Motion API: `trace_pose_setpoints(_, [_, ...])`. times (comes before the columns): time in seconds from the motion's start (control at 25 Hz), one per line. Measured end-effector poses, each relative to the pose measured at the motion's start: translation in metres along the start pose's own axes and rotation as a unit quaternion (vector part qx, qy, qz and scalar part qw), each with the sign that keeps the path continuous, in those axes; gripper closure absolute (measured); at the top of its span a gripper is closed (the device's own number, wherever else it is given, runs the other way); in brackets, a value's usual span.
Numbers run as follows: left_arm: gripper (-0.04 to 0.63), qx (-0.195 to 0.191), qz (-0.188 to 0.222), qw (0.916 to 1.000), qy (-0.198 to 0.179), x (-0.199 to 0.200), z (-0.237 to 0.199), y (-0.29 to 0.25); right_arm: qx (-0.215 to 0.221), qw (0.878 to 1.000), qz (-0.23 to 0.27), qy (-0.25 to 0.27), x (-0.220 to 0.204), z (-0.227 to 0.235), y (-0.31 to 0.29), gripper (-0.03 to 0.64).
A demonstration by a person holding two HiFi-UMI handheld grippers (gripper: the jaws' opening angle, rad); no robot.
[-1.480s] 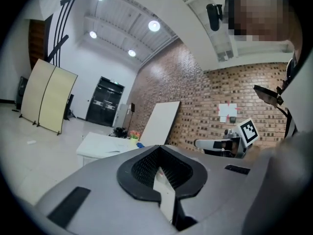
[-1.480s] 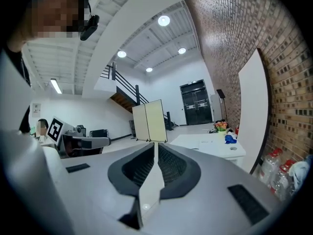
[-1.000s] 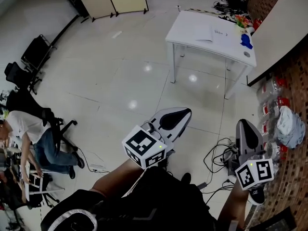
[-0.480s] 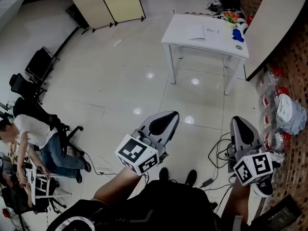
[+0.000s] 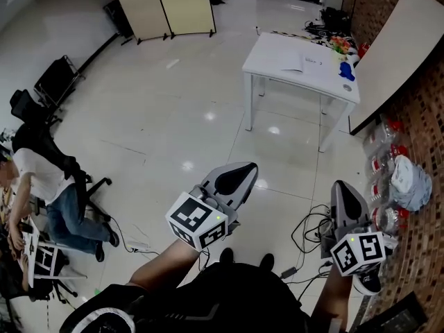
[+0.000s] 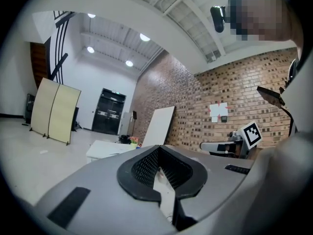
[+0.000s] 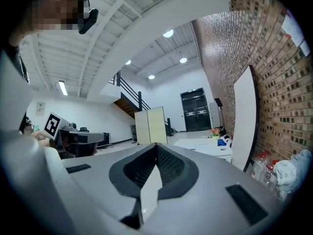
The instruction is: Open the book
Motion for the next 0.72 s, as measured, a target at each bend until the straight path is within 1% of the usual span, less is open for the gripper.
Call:
trace_pose_setpoints(0.36, [0.591, -0.018, 0.003, 0.9998, 0.011, -0.003, 0.011, -0.001, -0.015, 1.0, 0.005, 0.014, 0.005, -0.002, 0.013, 0.617])
trace_pose_setpoints(0.56, [0.591, -0.021, 0.0, 0.9997, 0.016, -0.003, 0.016, 0.002, -0.018, 1.0, 0.008, 0.014, 0.007, -0.004, 0.02, 0.617])
trace_pose_setpoints(0.72, [0.591, -0.02, -0.008, 0.9994, 0.028, -0.003, 0.02, 0.0, -0.024, 1.0, 0.0, 0.018, 0.008, -0.001, 0.024, 0.617])
Point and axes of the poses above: the fingertips, and each gripper's own axes: y backward along the fingers, z to its right, x out of its top, the point moved 3 cm from there along y, backward along the fingers, and after that the axes turned 15 degrees about -y, right-handed, at the moved point
